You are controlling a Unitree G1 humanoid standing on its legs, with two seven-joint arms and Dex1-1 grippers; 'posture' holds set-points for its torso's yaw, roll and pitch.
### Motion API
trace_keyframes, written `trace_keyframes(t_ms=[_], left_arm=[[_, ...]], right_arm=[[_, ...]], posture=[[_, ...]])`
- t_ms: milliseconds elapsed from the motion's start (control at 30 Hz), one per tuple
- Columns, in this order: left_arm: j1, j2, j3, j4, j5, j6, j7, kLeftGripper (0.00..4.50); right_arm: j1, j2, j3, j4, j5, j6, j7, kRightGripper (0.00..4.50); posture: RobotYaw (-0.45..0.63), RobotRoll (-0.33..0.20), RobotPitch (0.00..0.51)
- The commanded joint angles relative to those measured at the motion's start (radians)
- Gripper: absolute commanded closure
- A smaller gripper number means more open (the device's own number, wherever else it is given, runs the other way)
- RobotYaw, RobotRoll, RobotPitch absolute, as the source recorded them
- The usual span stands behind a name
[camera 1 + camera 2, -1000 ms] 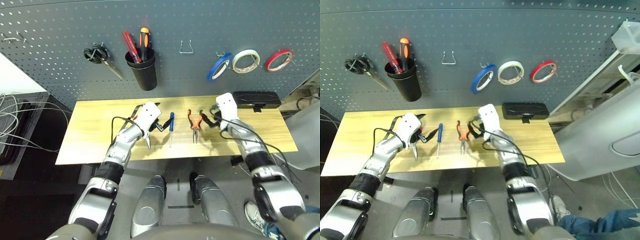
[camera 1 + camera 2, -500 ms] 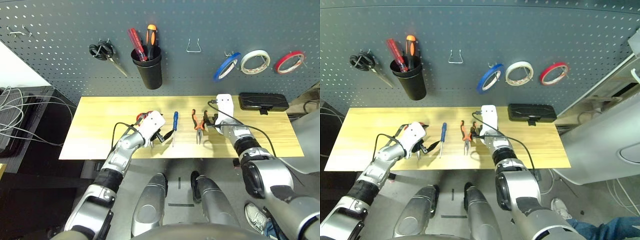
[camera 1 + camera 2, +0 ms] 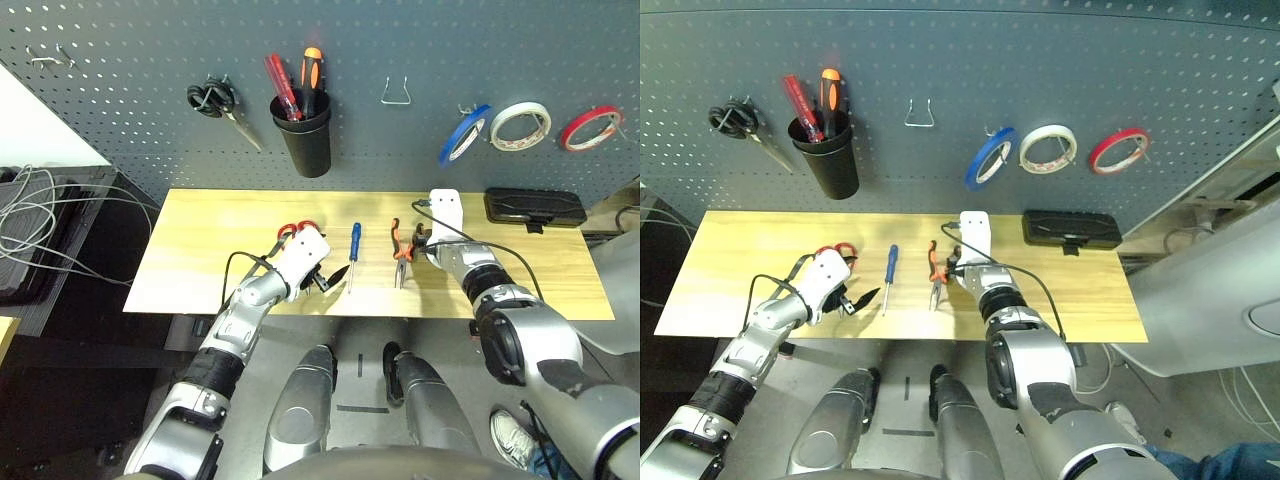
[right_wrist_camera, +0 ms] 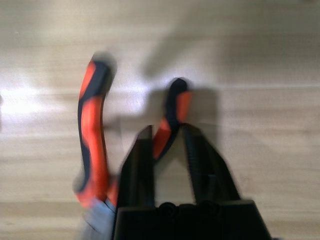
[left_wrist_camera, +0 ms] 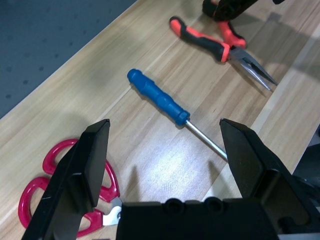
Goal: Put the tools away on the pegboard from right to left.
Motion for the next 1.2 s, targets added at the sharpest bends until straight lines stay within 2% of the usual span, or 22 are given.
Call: trace_keyframes(t_ms=[33,300,533,767,933,1200], left_arm=[[0.013,0.010,0.006,0.006,-0.006,0.009,-0.006,0.00],[0.030,0.014,0.033,0.001,-0.033,-0.042,0.009,0.00],[0.040,0.007,0.065,-0.009,-0.059,-0.139,0.032,0.00],[0.027,0.001,0.073,-0.006,-0.078,-0.162,0.028,0.00],[0.027,-0.015,0.103,-0.017,-0.121,-0.189,0.034,0.00],[0.024,-0.018,0.116,-0.014,-0.135,-0.228,0.028,0.00]], right_arm=[[0.003,-0.004,-0.010,0.029,0.006,0.021,-0.008,4.26],[0.005,-0.035,0.003,-0.018,0.009,0.033,0.057,4.26],[0.053,-0.072,0.030,-0.177,0.012,0.108,0.145,4.26],[0.178,-0.095,0.078,-0.566,0.035,0.281,0.257,4.26],[0.314,-0.159,0.200,-0.868,-0.007,0.238,0.365,4.26],[0.420,-0.226,0.275,-1.077,-0.071,0.045,0.402,4.26]], posture=[[0.21,0.000,0.259],[0.20,0.000,0.239],[0.19,0.000,0.213],[0.17,0.000,0.198],[0.16,0.000,0.198],[0.15,0.000,0.203]])
